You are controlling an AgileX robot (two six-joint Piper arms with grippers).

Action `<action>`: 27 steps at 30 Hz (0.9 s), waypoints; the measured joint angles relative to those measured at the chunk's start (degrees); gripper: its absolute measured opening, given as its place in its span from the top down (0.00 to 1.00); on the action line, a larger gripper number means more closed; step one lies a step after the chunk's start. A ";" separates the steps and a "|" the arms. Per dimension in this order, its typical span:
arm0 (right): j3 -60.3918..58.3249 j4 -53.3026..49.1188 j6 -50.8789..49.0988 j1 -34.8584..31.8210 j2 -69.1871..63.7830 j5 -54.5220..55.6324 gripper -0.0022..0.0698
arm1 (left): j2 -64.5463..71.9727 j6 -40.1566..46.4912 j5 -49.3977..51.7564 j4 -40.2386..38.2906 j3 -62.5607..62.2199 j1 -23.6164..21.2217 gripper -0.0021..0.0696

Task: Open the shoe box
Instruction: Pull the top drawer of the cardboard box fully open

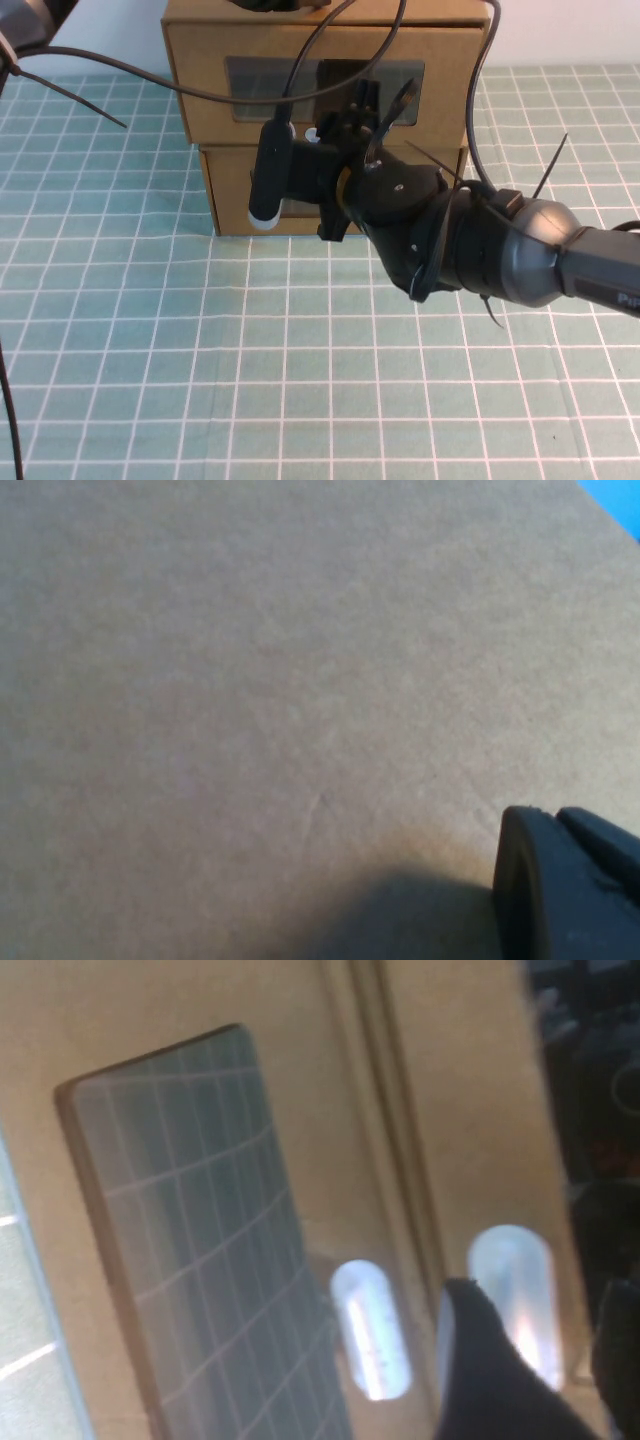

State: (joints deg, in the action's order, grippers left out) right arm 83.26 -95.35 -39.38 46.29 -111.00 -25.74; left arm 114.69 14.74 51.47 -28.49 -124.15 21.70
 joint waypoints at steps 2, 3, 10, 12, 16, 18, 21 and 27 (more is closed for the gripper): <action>0.00 0.00 0.00 0.00 -0.54 0.00 0.64 | 0.00 0.00 0.00 0.00 0.00 0.00 0.98; 0.00 0.00 0.00 0.00 -0.68 0.00 0.64 | 0.00 0.00 0.00 -0.08 0.00 0.00 0.98; 0.13 -0.58 -0.24 -0.22 -1.75 -2.04 0.91 | 0.13 0.00 0.24 -0.32 0.00 0.00 0.98; 0.16 -0.97 -0.46 -0.22 -1.75 -2.30 0.94 | 0.13 0.00 0.24 -0.34 0.00 0.00 0.98; 0.16 -1.23 -0.46 -0.22 -1.75 -2.20 0.95 | 0.22 0.00 0.24 -0.34 0.00 0.00 0.98; -0.11 -1.33 -0.46 -0.22 -1.75 -1.97 0.95 | 0.22 0.00 0.24 -0.34 0.00 0.00 0.98; -2.10 -2.08 -0.46 -0.22 -0.63 -1.75 0.95 | 0.22 0.00 0.24 -0.56 0.00 0.00 0.98; -10.57 -0.65 -3.20 1.52 2.18 -2.03 0.98 | 0.22 0.00 0.26 -0.31 0.00 0.00 0.98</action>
State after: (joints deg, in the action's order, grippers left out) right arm 72.70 -96.00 -42.58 47.80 -108.82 -27.77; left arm 114.91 14.74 51.72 -28.81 -124.15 21.70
